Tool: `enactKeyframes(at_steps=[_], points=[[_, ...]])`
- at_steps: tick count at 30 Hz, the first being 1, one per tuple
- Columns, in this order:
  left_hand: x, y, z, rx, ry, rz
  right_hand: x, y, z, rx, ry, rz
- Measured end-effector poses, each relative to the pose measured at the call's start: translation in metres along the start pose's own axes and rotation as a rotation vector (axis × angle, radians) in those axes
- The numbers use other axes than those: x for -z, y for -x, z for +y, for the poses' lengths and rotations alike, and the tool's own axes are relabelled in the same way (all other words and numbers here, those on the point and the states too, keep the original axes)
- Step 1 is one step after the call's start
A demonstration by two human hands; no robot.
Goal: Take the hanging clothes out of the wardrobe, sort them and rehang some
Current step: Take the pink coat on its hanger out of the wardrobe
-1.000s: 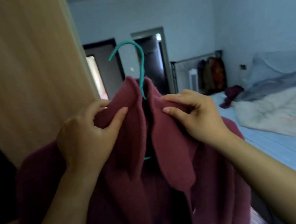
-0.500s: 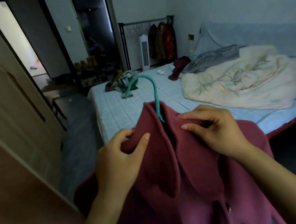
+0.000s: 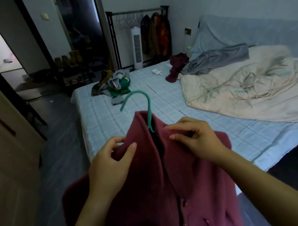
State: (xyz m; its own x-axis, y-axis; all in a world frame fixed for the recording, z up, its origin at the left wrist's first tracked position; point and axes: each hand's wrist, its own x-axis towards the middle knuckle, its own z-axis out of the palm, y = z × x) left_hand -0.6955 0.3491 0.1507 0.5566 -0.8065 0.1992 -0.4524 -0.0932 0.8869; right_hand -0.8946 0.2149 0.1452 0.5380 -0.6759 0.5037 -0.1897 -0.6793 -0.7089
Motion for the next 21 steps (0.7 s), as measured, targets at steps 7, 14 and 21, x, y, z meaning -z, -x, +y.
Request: enactKeyframes(at_steps=[7, 14, 21], points=[[-0.037, -0.077, -0.048, 0.128, -0.033, -0.082, -0.031, -0.057, 0.086, -0.101, -0.053, -0.109], [-0.078, -0.14, -0.092, 0.172, -0.525, -0.035, -0.076, -0.114, 0.192, -0.255, 0.336, -0.364], [-0.116, -0.083, -0.122, 0.455, -0.648, 0.044, -0.126, -0.056, 0.202, -0.099, 0.273, -0.651]])
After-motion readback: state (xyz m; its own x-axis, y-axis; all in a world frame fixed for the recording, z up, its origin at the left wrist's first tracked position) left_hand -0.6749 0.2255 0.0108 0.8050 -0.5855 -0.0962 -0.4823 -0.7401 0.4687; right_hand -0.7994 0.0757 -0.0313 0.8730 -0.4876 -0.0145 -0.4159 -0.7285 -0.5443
